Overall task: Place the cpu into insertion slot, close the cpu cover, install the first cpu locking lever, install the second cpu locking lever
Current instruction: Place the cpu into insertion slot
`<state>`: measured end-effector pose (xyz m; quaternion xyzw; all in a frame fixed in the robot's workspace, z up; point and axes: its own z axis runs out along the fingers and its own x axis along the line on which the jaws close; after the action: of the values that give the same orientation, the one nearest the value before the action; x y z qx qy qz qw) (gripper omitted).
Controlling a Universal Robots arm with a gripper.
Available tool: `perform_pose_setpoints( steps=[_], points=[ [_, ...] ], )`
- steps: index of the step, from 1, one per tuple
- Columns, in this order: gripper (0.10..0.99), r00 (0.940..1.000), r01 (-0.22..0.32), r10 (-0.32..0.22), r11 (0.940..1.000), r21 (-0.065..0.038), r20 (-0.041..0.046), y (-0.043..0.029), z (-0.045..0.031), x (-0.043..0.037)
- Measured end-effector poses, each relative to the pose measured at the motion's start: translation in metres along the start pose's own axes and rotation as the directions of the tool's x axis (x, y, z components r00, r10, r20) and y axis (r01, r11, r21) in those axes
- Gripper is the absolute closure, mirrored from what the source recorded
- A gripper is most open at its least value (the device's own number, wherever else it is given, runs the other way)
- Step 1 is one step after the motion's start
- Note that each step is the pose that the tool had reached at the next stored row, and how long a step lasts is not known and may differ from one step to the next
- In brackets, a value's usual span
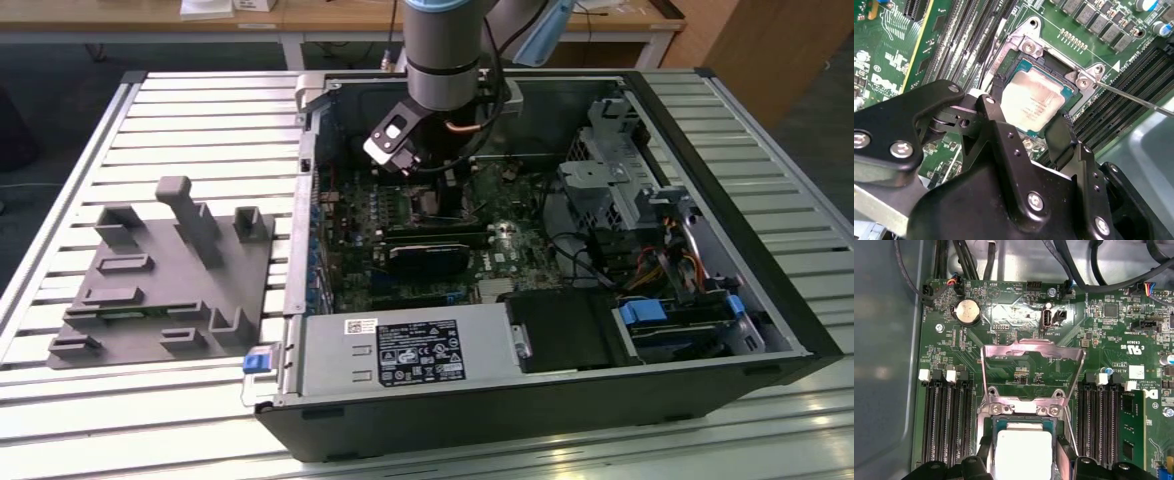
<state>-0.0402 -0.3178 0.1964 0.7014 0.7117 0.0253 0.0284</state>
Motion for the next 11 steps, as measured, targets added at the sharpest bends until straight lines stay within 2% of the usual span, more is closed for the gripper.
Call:
perform_pose_setpoints(
  steps=[5, 7, 8, 10, 11],
  points=[
    [0.490, 1.0000, 0.000, 0.000, 1.0000, 0.002, 0.0000, 0.0004, -0.0054, 0.0000],
    [0.616, 1.0000, 0.000, 0.000, 1.0000, 0.003, -0.0001, 0.0005, -0.0067, 0.0000],
    [0.616, 1.0000, 0.000, 0.000, 1.0000, 0.003, -0.0002, 0.0006, -0.0070, 0.0000],
    [0.729, 1.0000, 0.000, 0.000, 1.0000, 0.005, -0.0002, 0.0007, -0.0078, 0.0000],
    [0.729, 1.0000, 0.000, 0.000, 1.0000, 0.005, -0.0001, 0.0008, -0.0082, 0.0000]
  ],
)
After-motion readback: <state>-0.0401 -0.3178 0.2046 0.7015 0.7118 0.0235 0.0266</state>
